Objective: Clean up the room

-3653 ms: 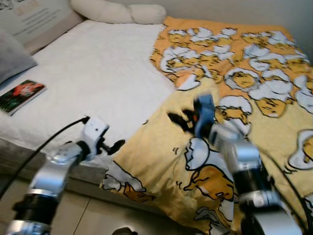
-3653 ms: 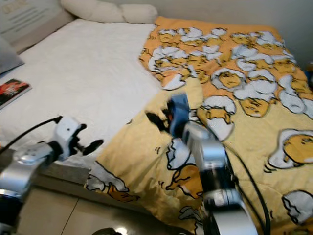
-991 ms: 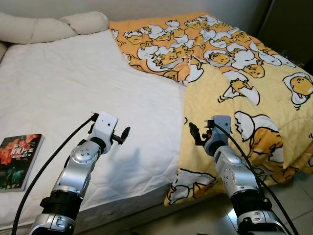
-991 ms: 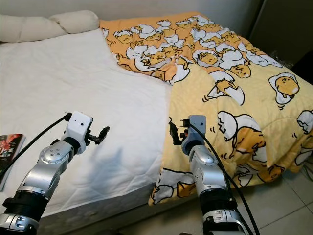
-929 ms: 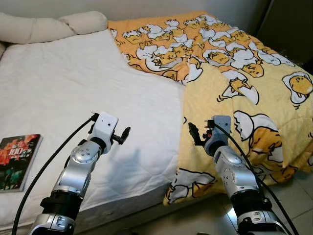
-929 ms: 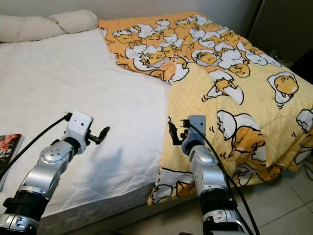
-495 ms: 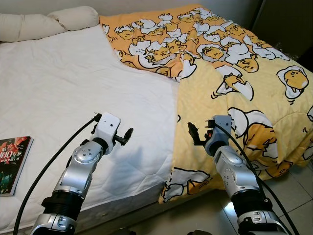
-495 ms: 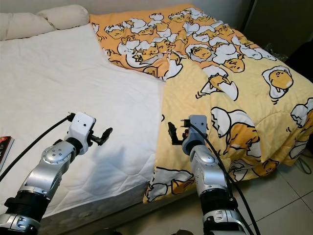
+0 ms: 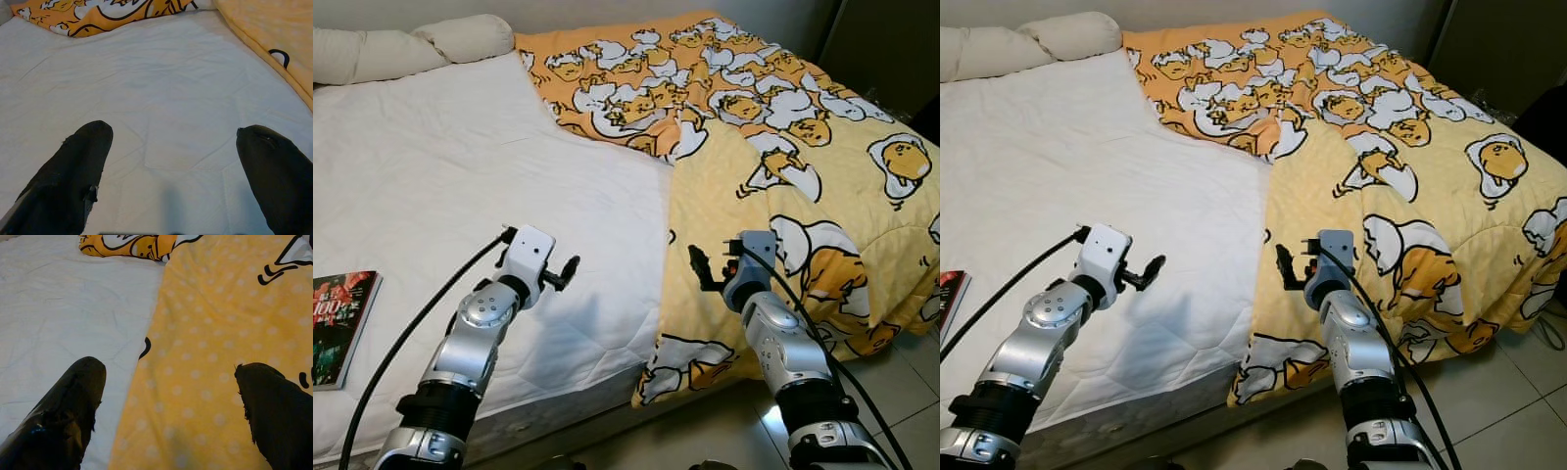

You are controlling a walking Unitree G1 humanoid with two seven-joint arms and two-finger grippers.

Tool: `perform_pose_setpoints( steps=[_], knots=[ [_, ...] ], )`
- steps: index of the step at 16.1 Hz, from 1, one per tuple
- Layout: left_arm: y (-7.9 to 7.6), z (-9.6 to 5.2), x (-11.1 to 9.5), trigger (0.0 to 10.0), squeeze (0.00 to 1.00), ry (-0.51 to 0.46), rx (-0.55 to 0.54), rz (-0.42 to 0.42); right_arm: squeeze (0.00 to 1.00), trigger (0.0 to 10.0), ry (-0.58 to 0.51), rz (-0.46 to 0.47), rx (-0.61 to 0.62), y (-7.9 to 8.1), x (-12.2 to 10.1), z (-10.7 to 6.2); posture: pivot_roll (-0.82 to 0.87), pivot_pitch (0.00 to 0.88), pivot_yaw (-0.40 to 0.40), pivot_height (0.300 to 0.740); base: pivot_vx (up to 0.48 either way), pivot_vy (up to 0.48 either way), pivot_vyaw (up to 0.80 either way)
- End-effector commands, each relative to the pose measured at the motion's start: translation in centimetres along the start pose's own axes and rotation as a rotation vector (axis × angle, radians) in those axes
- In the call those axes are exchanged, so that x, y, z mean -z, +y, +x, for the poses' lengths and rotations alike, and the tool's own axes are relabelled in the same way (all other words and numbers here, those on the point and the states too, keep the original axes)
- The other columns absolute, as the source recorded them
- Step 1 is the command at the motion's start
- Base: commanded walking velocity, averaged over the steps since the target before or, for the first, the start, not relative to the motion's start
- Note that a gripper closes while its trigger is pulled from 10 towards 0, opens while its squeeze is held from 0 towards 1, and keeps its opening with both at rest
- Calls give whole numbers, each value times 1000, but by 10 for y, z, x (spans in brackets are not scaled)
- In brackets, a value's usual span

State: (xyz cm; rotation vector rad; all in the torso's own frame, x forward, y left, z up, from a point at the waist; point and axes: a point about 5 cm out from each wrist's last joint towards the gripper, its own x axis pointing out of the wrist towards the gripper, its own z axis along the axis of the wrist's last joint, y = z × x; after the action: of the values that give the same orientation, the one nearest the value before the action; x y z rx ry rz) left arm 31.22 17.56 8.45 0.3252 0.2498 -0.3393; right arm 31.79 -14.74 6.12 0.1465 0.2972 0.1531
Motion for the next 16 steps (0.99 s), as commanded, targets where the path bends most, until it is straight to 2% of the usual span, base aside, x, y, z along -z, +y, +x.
perform_pose_setpoints(
  steps=[1, 4, 5, 6, 9, 10, 11, 12, 13, 16],
  knots=[
    [1, 0, -6, 10000, 0, -21, 5, 9, 1000, 10000, -16, 6, 1, 0, -2, -1, -49, 0, 48, 740, 0, 0, 0],
    [1, -1, -6, 10000, 0, -18, 12, 16, 1000, 10000, -16, 5, -6, 1, -3, 0, -49, 0, 59, 740, 0, 0, 0],
    [4, -48, -12, 10000, 0, 23, 230, 184, 1000, 10000, 128, -111, -71, 13, -3, 27, 119, 0, 2, 740, 0, 0, 0],
    [-2, -73, -16, 10000, 0, 55, 350, 254, 27, 10000, 198, -169, -89, 16, -3, 35, 132, 10, 1, 740, 0, 0, 0],
    [-1, -76, -17, 10000, 0, 46, 327, 237, 0, 10000, 198, -174, -80, 19, -3, 35, 144, 27, 3, 740, 0, 0, 0],
    [-4, -77, -20, 10000, 0, 48, 291, 175, 0, 10000, 177, -146, -86, 22, -4, 37, 141, 25, 8, 740, 0, 0, 0],
    [-6, -77, -21, 10000, 0, 49, 292, 164, 0, 10000, 178, -144, -88, 23, -3, 37, 142, 25, 9, 740, 0, 0, 0],
    [-9, -78, -22, 10000, 0, 54, 304, 162, 0, 10000, 187, -151, -93, 23, 0, 36, 143, 25, 11, 740, 0, 0, 0],
    [-13, -81, -27, 10000, 0, 54, 333, 168, 0, 10000, 231, -206, -76, 19, 7, 34, 159, 50, 5, 740, 0, 0, 0],
    [-11, -90, -28, 10000, 0, 76, 336, 189, 0, 10000, 267, -243, -61, 14, 15, 31, 185, 93, -3, 740, 0, 0, 0]
  ],
)
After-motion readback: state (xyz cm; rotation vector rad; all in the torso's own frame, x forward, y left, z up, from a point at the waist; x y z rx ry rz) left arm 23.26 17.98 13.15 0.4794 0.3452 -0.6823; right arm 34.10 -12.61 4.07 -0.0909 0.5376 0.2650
